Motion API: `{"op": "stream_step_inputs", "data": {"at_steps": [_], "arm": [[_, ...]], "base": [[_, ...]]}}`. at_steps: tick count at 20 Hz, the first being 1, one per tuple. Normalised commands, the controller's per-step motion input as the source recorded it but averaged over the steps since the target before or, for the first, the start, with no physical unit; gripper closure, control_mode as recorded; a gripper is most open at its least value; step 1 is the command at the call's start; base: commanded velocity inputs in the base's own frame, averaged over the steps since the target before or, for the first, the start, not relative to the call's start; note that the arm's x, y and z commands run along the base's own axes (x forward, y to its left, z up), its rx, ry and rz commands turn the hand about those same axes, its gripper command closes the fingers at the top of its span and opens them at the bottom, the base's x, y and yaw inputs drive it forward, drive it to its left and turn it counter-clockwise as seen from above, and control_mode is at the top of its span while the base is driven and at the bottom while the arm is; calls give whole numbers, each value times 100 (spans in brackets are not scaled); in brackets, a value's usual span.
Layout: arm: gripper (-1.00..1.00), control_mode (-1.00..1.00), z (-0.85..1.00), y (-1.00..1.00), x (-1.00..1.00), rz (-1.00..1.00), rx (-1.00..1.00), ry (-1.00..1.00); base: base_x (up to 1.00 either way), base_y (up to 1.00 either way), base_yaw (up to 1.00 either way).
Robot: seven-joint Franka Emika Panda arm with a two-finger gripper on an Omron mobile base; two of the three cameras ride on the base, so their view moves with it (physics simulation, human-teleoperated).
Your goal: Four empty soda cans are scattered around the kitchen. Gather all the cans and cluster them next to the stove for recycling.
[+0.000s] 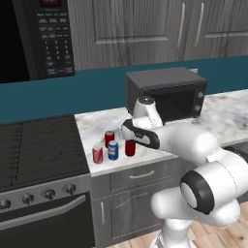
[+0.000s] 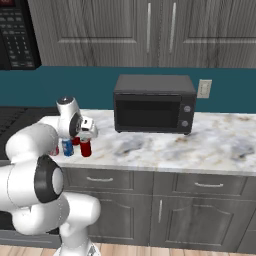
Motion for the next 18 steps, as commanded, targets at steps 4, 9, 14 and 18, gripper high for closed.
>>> {"op": "stream_step_inputs", "data": {"at_steps": [4, 9, 14, 18], "arm": [[-100, -100, 43, -20, -76, 0, 0, -3], [-100, -100, 40, -26, -79, 0, 0, -3], [-100, -100, 37, -28, -71, 0, 0, -3], [-100, -100, 34, -31, -67, 0, -1, -6]], "base": [[0, 0, 0], [0, 0, 0], [0, 0, 0], [0, 0, 0]]}}
